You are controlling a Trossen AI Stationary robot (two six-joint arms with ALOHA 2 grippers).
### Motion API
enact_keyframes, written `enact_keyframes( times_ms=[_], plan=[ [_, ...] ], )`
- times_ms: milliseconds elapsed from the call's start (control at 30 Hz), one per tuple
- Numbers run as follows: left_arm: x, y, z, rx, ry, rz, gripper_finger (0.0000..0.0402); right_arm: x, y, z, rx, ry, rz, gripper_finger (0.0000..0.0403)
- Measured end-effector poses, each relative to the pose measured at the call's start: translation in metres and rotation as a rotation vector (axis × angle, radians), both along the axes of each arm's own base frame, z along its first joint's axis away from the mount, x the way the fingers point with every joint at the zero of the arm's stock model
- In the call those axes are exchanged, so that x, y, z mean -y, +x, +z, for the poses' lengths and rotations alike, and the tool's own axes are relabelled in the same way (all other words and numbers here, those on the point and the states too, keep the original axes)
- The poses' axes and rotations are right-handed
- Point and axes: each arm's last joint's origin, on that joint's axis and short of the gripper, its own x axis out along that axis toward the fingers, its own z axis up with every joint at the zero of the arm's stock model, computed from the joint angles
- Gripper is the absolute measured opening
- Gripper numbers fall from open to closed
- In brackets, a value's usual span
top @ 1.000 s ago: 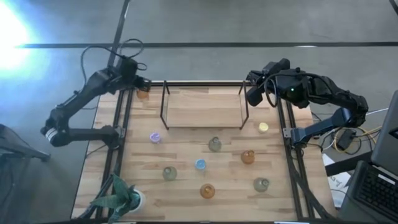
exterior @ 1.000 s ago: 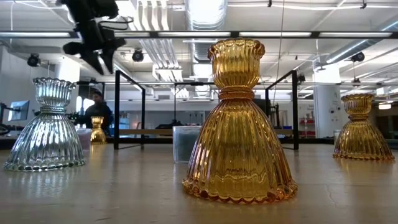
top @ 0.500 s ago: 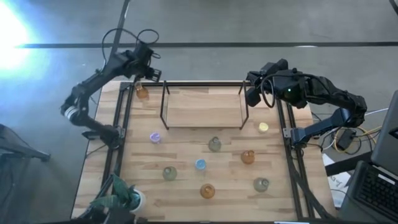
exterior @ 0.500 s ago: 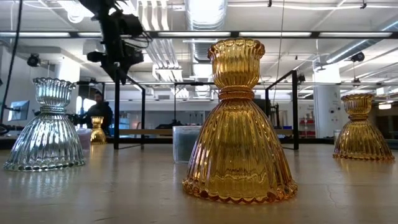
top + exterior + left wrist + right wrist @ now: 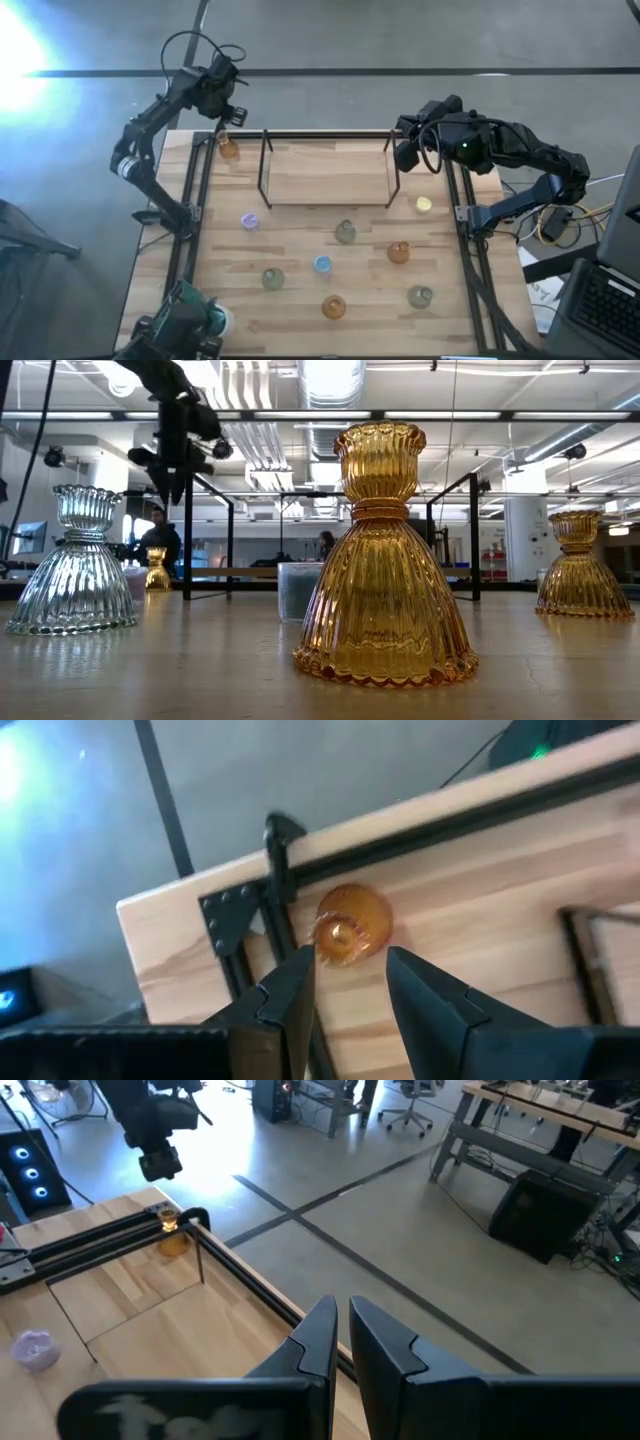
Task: Pick & Place candle stick holders
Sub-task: Put the top left yellow glass candle holder on the shelf
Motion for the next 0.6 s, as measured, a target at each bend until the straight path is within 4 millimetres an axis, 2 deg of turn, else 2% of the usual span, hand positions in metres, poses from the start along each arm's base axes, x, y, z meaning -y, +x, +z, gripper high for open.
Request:
enact_keyframes(
  times_ms=[267,600],
  plan=[
    [-0.005,-0.010,-0.023,-0.042,-0.091,0.039,0.0131,0.000,0.000,0.000,-0.001,0.000,0.000,0.0027],
    [-0.006,-0.011,-0.029,-0.049,-0.128,-0.012,0.0135,0.000,0.000,-0.001,-0.006,-0.001,0.001,0.0027]
  ],
)
